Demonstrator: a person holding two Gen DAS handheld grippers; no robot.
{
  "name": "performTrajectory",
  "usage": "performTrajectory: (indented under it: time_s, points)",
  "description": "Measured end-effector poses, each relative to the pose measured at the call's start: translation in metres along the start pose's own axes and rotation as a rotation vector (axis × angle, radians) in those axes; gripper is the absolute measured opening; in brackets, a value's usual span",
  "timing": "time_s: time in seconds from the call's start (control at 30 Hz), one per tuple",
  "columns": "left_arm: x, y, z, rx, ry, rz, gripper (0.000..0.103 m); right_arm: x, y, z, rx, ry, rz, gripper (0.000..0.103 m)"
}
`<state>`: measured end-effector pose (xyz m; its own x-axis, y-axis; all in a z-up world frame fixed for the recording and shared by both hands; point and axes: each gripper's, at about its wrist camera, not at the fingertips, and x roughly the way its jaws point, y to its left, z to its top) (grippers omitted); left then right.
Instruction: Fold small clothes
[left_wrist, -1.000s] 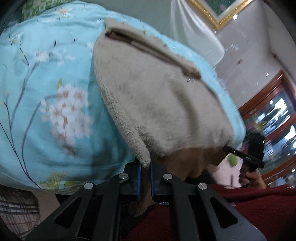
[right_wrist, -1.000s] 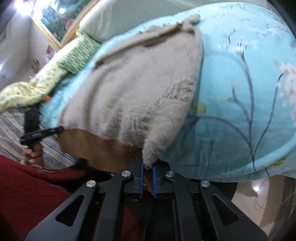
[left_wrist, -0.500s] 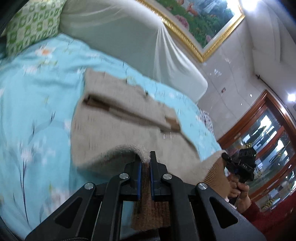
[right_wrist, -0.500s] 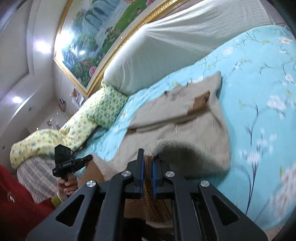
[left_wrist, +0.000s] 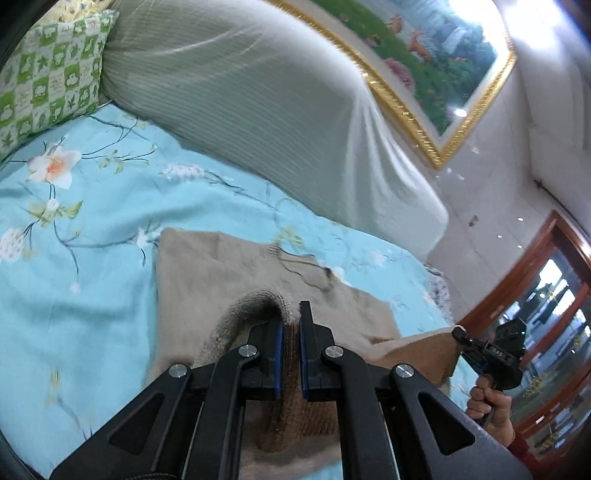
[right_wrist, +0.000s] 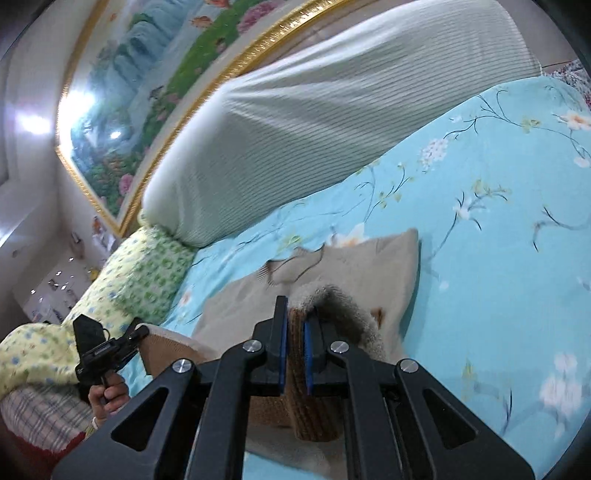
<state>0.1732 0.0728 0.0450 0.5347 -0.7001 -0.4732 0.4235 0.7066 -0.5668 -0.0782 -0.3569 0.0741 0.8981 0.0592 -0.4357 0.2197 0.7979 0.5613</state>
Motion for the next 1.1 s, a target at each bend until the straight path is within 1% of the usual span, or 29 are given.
performTrajectory:
  time_s: [0.17, 0.23, 0.3, 0.33, 0.43, 0.53, 0.63, 0.67, 0.73, 0.77, 0.8, 0.83, 0.87, 0.9, 0.97, 1.03, 1.07, 1.1]
  points:
    - [0.047, 0.028, 0.020, -0.032, 0.027, 0.068, 0.005, 0.043, -0.022, 0.019, 0.035, 0.027, -0.066, 0.008]
    - [0.063, 0.042, 0.025, -0.062, 0.043, 0.085, 0.005, 0.062, -0.033, 0.023, 0.042, 0.052, -0.118, 0.008]
    - [0.076, 0.054, 0.025, -0.073, 0.065, 0.115, 0.005, 0.079, -0.042, 0.026, 0.040, 0.082, -0.167, 0.008]
    - [0.087, 0.060, 0.025, -0.073, 0.084, 0.137, 0.005, 0.088, -0.046, 0.025, 0.036, 0.102, -0.199, 0.008]
    - [0.108, 0.073, 0.024, -0.079, 0.124, 0.173, 0.005, 0.105, -0.057, 0.022, 0.037, 0.138, -0.259, 0.008]
    - [0.120, 0.082, 0.022, -0.098, 0.160, 0.194, 0.008, 0.113, -0.064, 0.021, 0.050, 0.158, -0.277, 0.011]
    - [0.116, 0.082, 0.022, -0.105, 0.172, 0.192, 0.010, 0.108, -0.062, 0.023, 0.056, 0.164, -0.268, 0.013]
    - [0.112, 0.080, 0.021, -0.103, 0.177, 0.194, 0.013, 0.104, -0.060, 0.024, 0.057, 0.163, -0.263, 0.014]
    - [0.097, 0.072, 0.016, -0.099, 0.183, 0.206, 0.027, 0.092, -0.054, 0.024, 0.040, 0.149, -0.263, 0.021]
    - [0.089, 0.066, 0.013, -0.093, 0.184, 0.200, 0.029, 0.088, -0.051, 0.023, 0.029, 0.141, -0.274, 0.024]
    - [0.079, 0.059, 0.008, -0.083, 0.190, 0.190, 0.031, 0.078, -0.047, 0.022, 0.010, 0.121, -0.291, 0.031]
    - [0.073, 0.050, 0.002, -0.065, 0.201, 0.186, 0.032, 0.071, -0.044, 0.020, -0.002, 0.110, -0.300, 0.035]
    - [0.067, 0.039, -0.006, -0.037, 0.215, 0.171, 0.032, 0.062, -0.040, 0.017, -0.011, 0.102, -0.308, 0.035]
    - [0.064, 0.026, -0.014, -0.005, 0.234, 0.133, 0.032, 0.056, -0.035, 0.014, -0.018, 0.101, -0.302, 0.035]
    - [0.069, 0.000, -0.031, 0.067, 0.297, 0.062, 0.035, 0.051, -0.016, 0.001, -0.065, 0.121, -0.217, 0.035]
    - [0.082, -0.018, -0.044, 0.119, 0.358, 0.031, 0.035, 0.065, 0.013, -0.022, -0.166, 0.226, -0.100, 0.035]
    - [0.095, -0.030, -0.052, 0.151, 0.407, 0.008, 0.035, 0.080, 0.030, -0.039, -0.228, 0.322, -0.022, 0.035]
    - [0.101, -0.035, -0.056, 0.165, 0.432, 0.001, 0.035, 0.089, 0.038, -0.048, -0.253, 0.378, 0.027, 0.035]
